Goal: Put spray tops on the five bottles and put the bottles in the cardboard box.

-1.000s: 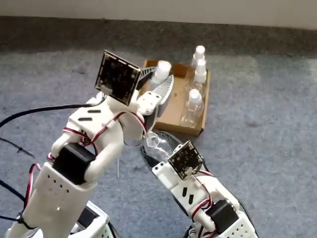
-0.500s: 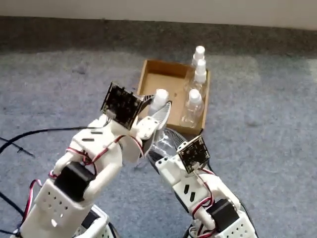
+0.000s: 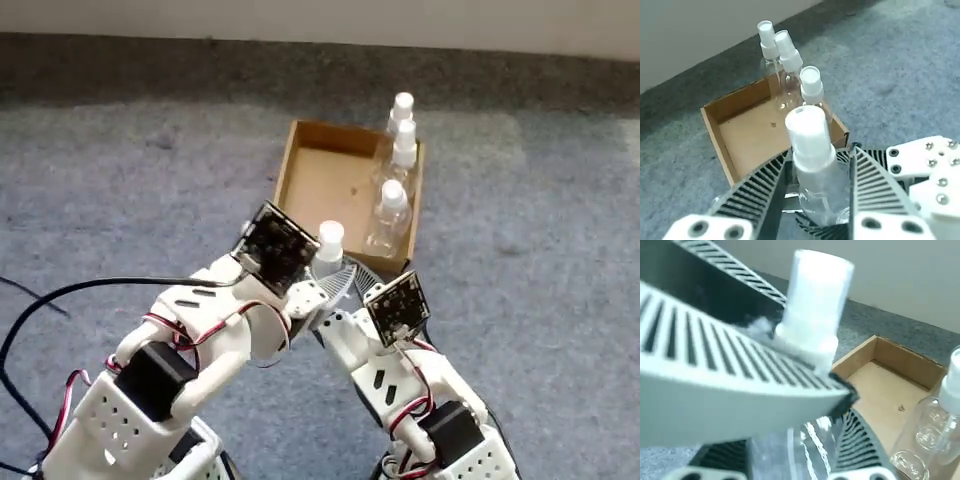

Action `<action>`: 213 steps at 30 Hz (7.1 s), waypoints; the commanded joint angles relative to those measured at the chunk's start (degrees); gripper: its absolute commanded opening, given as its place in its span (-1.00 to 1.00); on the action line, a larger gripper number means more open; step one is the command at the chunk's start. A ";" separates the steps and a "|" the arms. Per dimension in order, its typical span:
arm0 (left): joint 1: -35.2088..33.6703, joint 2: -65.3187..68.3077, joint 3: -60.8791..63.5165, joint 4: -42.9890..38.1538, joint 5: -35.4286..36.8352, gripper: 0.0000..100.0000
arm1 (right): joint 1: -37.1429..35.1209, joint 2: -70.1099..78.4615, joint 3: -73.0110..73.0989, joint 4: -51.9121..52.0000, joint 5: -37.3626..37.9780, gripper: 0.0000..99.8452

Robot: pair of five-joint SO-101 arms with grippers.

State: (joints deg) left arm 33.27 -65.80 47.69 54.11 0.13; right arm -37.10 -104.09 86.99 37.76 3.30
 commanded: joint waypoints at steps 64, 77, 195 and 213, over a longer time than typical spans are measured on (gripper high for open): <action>-31.78 -10.86 10.77 -2.64 -3.69 -0.68 | 9.98 13.67 -9.36 -24.92 -0.88 -0.99; -35.03 -10.86 32.57 -17.05 -3.69 -0.68 | 10.07 73.01 -45.49 -48.92 -0.88 -0.99; -38.90 -10.68 33.71 -17.23 -3.78 -0.68 | 11.91 106.77 -91.38 -27.91 -0.88 -0.37; -38.99 -10.68 36.97 -22.51 -3.78 -0.68 | 4.79 70.90 -71.43 26.51 -0.44 -0.37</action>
State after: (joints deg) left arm -5.23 -76.09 84.09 35.47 -3.82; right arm -31.65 -27.69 8.13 62.46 2.59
